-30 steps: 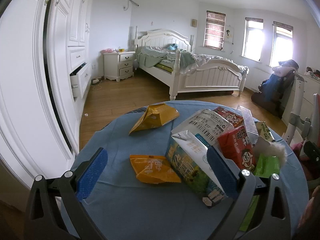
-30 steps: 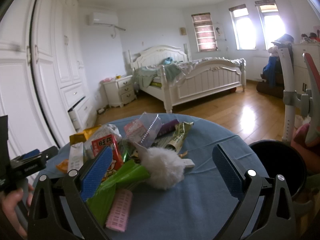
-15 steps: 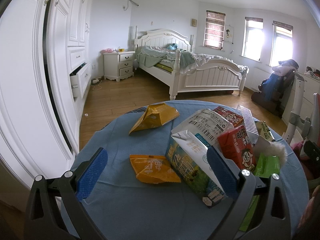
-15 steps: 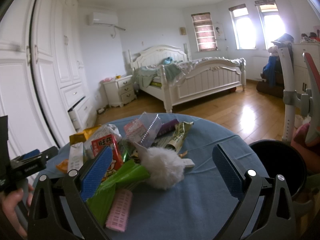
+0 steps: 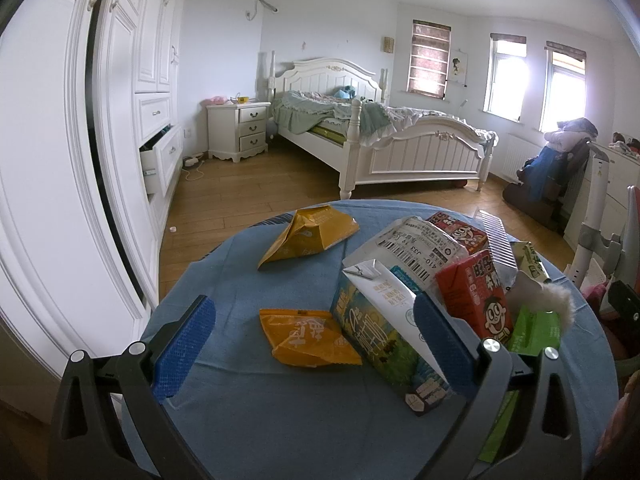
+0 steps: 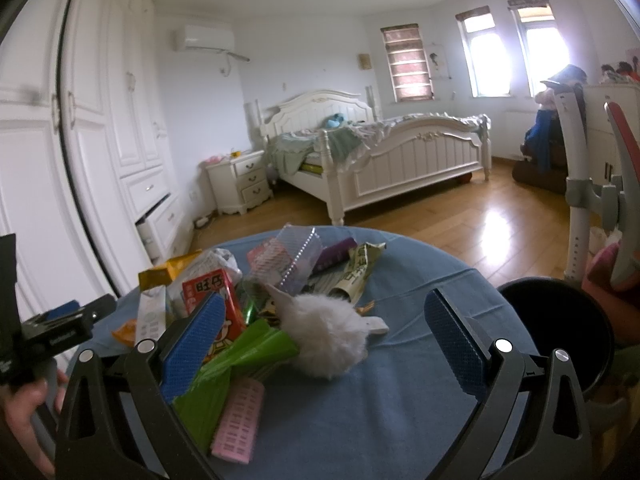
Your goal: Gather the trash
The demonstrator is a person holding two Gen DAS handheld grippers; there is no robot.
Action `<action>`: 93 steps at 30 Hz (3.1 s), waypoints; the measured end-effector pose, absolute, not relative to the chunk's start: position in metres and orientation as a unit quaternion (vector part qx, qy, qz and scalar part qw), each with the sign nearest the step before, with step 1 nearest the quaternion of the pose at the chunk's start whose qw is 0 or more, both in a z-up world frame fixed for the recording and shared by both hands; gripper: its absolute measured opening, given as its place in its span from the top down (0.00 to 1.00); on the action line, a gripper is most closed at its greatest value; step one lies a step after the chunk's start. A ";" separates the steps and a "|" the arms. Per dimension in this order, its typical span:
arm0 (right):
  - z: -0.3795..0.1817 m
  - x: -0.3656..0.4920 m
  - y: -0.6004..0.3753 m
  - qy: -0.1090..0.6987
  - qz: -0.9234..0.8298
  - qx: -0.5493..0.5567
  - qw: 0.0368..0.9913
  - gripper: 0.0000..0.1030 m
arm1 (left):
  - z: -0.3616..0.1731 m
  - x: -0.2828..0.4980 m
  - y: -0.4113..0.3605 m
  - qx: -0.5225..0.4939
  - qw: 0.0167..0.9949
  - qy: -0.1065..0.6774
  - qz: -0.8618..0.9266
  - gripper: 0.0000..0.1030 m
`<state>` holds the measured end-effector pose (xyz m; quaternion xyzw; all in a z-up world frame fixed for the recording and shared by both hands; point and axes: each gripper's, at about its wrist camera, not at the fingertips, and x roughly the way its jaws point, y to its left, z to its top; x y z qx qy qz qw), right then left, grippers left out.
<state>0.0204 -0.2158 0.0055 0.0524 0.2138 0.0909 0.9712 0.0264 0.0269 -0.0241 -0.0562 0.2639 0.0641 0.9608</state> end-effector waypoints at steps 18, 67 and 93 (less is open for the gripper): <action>0.029 0.036 -0.182 0.270 0.198 0.013 0.942 0.05 | 0.004 0.083 0.084 -0.129 0.949 0.289 -0.020 0.05; -0.007 0.027 -0.455 0.380 -0.086 0.083 0.917 0.59 | 0.008 0.161 -0.331 -0.091 0.815 0.422 -0.386 0.63; -0.113 0.074 -0.493 0.419 -0.070 0.152 0.892 0.58 | -0.095 0.221 -0.431 -0.024 0.769 0.549 -0.325 0.60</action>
